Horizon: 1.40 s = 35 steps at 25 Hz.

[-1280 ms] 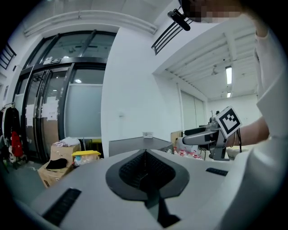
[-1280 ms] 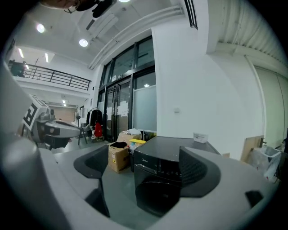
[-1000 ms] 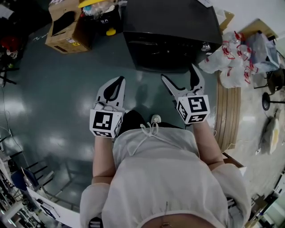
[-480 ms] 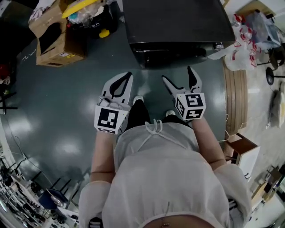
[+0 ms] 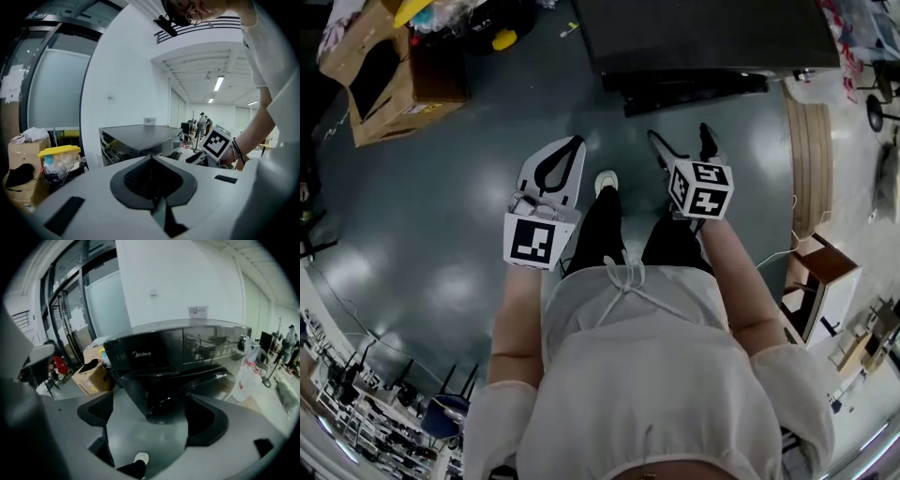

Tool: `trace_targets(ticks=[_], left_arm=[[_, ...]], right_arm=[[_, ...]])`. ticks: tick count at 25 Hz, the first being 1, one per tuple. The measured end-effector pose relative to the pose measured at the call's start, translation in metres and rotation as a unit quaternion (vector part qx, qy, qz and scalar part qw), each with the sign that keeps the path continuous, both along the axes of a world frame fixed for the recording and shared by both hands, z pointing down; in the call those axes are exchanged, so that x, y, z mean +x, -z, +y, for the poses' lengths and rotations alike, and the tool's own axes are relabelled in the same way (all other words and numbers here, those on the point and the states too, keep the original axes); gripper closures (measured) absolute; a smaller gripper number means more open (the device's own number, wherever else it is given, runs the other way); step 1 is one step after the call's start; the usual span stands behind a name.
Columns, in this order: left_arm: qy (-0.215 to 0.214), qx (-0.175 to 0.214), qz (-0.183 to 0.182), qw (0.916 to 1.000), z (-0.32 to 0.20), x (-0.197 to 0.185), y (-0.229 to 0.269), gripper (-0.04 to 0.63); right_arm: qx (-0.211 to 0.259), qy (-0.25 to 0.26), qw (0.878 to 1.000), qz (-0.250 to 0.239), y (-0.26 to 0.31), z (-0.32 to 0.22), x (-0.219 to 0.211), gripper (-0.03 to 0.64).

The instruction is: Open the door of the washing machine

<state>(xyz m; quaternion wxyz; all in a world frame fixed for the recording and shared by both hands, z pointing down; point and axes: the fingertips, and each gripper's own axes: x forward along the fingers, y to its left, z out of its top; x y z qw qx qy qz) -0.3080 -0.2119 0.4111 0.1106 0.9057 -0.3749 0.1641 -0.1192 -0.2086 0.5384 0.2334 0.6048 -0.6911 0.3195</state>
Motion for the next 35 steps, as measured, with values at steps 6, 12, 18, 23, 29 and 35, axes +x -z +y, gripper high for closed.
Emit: trace_targets(ticks=[6,12,18,23,29,35], left_arm=[[-0.018,-0.022,0.010,0.9996,-0.022,-0.013,-0.043,0.574],[-0.041,-0.042,-0.005,0.9983,-0.038,-0.015,-0.086,0.574],[-0.047,-0.058,-0.006,0.9972,-0.039,-0.015,-0.116,0.574],[-0.037,-0.052,-0.002,0.9980,-0.041,-0.020,-0.119,0.574],[-0.010,-0.044,0.021,0.9987,-0.055,-0.026,-0.119,0.574],[0.001,-0.036,0.045,0.9983,-0.055,-0.018,-0.110,0.574]], right_arm=[[-0.094,-0.102,0.990,0.005,-0.077,-0.005,0.003,0.224],[-0.135,-0.157,0.978,-0.021,-0.135,-0.025,0.000,0.239],[-0.141,-0.236,0.961,-0.019,-0.167,-0.040,0.005,0.281],[-0.156,-0.260,0.953,-0.018,-0.179,-0.036,0.002,0.327],[-0.176,-0.277,0.945,-0.019,-0.183,-0.041,-0.005,0.416],[-0.181,-0.301,0.936,-0.034,-0.189,-0.035,-0.005,0.446]])
